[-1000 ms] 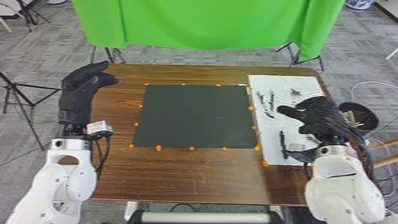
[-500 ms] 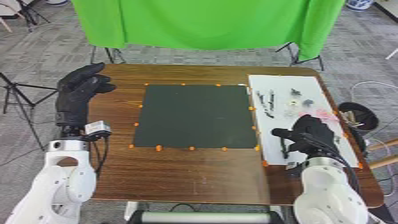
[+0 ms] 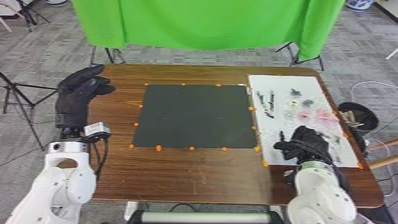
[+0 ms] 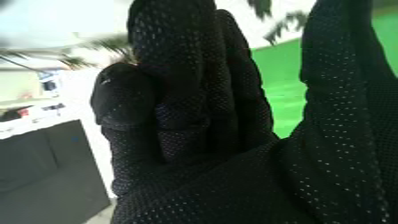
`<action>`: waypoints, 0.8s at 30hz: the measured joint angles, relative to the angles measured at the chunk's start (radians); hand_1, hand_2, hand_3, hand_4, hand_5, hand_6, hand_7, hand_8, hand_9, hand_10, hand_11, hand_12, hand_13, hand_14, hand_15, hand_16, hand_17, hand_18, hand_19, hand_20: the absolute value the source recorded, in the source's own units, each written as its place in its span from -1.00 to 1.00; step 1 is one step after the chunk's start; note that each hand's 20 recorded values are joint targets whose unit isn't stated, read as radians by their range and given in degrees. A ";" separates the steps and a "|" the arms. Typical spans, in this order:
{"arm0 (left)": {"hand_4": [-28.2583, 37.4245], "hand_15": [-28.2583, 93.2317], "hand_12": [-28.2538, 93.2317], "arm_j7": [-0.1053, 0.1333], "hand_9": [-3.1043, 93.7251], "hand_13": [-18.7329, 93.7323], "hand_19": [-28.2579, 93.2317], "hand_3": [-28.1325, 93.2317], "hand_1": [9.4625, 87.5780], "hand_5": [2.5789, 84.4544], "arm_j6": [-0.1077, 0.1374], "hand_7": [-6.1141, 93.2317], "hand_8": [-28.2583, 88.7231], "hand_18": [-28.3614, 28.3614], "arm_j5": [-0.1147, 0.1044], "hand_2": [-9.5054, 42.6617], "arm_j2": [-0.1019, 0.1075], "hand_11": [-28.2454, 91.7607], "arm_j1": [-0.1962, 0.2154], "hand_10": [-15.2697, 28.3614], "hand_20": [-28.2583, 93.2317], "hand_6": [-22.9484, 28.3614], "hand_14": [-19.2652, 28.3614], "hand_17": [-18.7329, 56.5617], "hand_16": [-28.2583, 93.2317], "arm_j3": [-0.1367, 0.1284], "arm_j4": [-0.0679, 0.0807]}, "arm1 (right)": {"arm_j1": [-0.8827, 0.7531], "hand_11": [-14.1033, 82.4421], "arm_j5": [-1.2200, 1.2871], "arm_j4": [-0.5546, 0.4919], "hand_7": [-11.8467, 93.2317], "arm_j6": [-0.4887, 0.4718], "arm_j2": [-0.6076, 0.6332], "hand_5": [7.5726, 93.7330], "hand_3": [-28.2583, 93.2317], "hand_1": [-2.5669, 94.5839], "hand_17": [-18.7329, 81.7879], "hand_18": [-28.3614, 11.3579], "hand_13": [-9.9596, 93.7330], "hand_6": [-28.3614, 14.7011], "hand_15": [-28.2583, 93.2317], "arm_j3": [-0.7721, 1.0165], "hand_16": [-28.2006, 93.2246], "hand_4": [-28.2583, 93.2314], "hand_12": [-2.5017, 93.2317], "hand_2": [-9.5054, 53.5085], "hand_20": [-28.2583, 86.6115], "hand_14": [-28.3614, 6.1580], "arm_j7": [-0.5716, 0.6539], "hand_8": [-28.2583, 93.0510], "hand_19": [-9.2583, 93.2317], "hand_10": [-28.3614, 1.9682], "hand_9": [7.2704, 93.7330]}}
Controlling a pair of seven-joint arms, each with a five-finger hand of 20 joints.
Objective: Arrange flowers
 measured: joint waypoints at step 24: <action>-0.48 0.19 -0.18 -0.016 0.26 0.32 0.61 0.49 -0.34 0.26 -0.009 -0.46 -0.61 0.69 -0.008 -1.00 -0.008 -0.03 0.005 0.29 -0.15 -0.03 0.56 0.08 -0.48 -0.001 0.000 | 0.036 -0.49 0.022 0.037 -0.42 0.042 -0.080 0.54 0.34 0.40 0.85 0.30 1.00 0.06 0.18 -0.004 -0.16 -0.64 -0.10 -1.00 0.07 0.47 0.018 -0.14 0.69 0.16 0.99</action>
